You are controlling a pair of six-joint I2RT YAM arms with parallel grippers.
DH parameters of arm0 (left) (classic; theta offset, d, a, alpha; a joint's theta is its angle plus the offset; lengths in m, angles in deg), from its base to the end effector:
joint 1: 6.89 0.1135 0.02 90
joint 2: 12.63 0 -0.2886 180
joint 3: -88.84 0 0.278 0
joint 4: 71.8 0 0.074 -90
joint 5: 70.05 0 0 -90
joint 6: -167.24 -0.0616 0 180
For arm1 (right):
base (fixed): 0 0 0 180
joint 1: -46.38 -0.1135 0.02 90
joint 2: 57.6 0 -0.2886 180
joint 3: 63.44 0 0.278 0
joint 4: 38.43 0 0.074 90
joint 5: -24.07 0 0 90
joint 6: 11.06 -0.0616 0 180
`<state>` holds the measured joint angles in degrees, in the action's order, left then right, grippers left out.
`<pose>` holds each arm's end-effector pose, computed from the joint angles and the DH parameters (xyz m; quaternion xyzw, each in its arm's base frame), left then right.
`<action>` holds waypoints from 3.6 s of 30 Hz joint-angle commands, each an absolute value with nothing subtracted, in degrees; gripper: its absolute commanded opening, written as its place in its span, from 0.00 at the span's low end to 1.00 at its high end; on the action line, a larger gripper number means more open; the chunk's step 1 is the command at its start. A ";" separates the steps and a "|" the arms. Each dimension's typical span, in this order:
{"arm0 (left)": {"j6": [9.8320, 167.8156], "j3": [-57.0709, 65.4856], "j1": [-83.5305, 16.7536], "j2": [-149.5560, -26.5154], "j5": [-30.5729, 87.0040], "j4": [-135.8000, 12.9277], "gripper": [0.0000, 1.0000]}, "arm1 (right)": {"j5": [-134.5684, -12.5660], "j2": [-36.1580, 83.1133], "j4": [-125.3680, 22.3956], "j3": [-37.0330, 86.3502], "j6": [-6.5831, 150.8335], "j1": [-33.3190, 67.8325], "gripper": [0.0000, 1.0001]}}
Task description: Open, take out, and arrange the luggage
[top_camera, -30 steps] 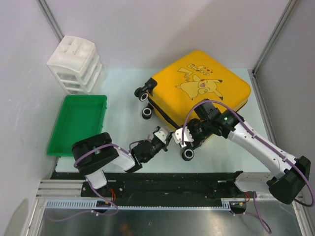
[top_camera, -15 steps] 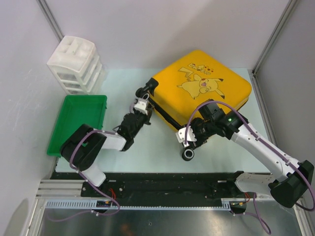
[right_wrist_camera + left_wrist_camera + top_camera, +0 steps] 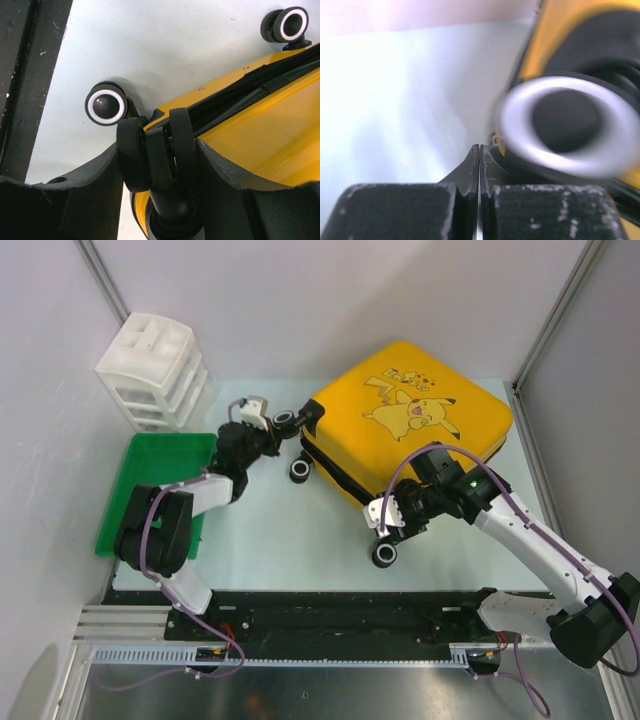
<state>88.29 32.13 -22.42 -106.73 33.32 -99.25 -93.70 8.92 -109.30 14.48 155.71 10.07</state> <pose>0.3753 -0.1191 0.2094 0.1045 0.7570 -0.2336 0.6012 0.1787 0.1669 0.3225 -0.8162 0.4636 0.1288 0.3199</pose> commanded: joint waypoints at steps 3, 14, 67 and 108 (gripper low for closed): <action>84.21 17.16 -14.10 -113.50 42.69 -93.26 0.00 | -86.40 5.85 -115.05 14.50 149.43 13.60 0.00; 71.49 2.97 -10.32 -123.47 68.42 -87.12 0.32 | -85.53 4.19 -116.19 13.89 149.43 14.48 0.00; 23.02 -17.14 -15.85 -131.98 83.86 -23.56 0.62 | -86.14 4.18 -116.99 11.87 154.09 18.43 0.00; 56.60 -33.56 -14.00 -139.54 56.52 -46.59 0.00 | -85.26 0.67 -120.85 10.29 158.39 20.01 0.00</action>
<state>52.19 -25.49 -16.28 -136.88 70.72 -35.96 -92.45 3.21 -114.66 10.74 164.02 16.78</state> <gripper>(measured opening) 0.049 0.592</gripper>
